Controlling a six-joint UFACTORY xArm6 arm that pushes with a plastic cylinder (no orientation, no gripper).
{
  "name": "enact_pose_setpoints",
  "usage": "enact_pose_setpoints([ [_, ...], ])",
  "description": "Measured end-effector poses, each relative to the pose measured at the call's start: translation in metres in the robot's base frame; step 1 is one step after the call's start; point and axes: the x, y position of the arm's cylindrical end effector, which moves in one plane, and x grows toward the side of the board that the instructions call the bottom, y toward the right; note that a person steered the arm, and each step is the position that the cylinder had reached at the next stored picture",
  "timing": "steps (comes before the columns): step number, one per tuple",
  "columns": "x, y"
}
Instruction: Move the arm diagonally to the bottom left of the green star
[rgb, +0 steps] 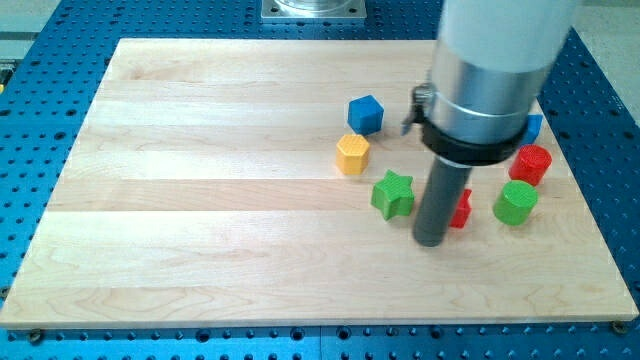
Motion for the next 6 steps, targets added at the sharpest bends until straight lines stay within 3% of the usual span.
enact_pose_setpoints([
  [1, 0.017, 0.018],
  [2, 0.064, -0.034],
  [3, 0.075, -0.116],
  [5, 0.074, -0.141],
  [6, 0.044, -0.150],
])
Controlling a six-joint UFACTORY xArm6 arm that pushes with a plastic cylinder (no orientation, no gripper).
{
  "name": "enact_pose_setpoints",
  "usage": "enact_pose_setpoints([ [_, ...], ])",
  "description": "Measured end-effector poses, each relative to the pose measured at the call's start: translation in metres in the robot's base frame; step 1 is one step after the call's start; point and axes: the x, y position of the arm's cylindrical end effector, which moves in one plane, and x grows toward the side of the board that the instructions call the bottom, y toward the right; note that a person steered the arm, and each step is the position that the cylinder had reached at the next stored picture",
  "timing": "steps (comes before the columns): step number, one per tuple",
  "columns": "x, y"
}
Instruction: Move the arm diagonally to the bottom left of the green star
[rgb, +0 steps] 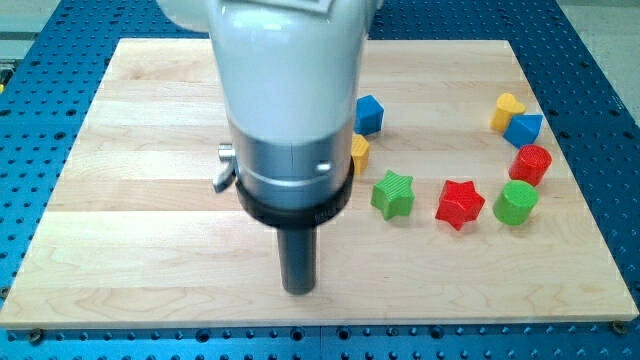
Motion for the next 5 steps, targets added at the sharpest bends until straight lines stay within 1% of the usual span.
enact_pose_setpoints([
  [1, -0.004, 0.000],
  [3, 0.010, -0.009],
  [4, -0.038, -0.042],
  [5, -0.129, -0.078],
])
